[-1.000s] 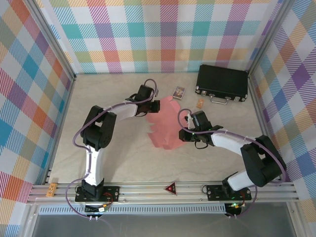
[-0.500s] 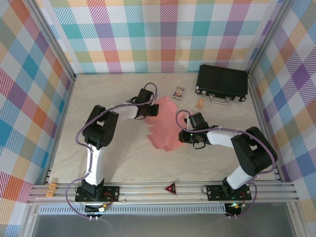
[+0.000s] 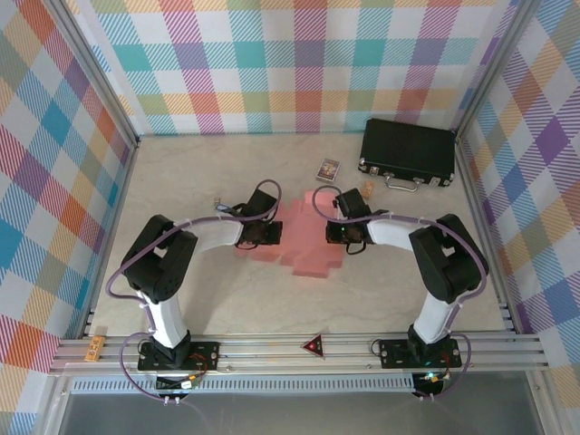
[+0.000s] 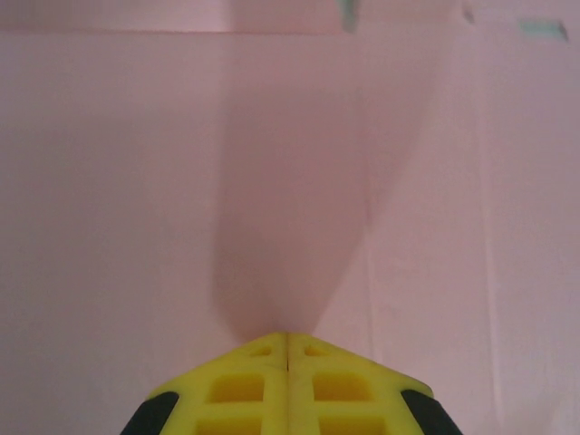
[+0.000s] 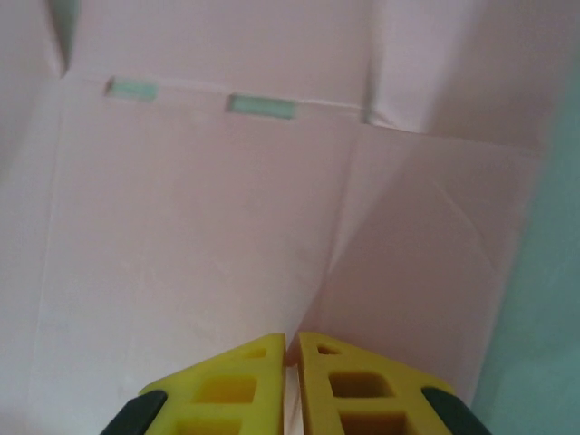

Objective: Fold the paper box

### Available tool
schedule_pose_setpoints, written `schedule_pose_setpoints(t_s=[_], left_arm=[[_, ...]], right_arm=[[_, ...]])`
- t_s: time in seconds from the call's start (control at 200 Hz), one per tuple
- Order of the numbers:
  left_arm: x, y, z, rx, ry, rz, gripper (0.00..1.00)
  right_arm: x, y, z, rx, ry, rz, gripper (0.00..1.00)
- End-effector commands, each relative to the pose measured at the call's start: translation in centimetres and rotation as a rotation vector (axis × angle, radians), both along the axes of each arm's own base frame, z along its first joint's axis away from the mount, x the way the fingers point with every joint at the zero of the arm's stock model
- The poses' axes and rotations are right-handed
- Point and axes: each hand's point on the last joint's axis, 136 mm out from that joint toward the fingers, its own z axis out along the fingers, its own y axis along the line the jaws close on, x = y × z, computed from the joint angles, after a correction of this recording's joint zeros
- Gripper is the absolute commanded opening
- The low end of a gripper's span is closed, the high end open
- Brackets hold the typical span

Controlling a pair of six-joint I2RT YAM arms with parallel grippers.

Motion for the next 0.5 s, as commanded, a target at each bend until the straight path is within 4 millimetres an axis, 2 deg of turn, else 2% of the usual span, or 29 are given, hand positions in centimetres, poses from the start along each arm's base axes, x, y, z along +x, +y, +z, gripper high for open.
schedule_pose_setpoints(t_s=[0.0,0.16,0.3,0.385,0.495], left_arm=[[-4.5,-0.8,-1.2,-0.039,0.135,-0.007,0.01],[-5.7,-2.1,-0.6,-0.107,0.145,-0.008,0.02],[-6.0,-3.6,0.9,-0.211,0.139,-0.026,0.06],[-5.6,-3.8,2.4,-0.233,0.103,-0.025,0.14],[-4.4,-2.8,4.3,-0.198,0.016,0.007,0.27]], right_arm=[[0.0,-0.2,-2.0,-0.093,0.048,0.053,0.14],[1.6,1.9,-2.2,-0.049,0.059,0.106,0.16],[2.4,3.6,-1.6,0.002,0.061,0.144,0.17],[2.8,4.2,0.2,0.021,0.037,0.152,0.18],[2.8,4.1,3.2,0.037,-0.012,0.141,0.2]])
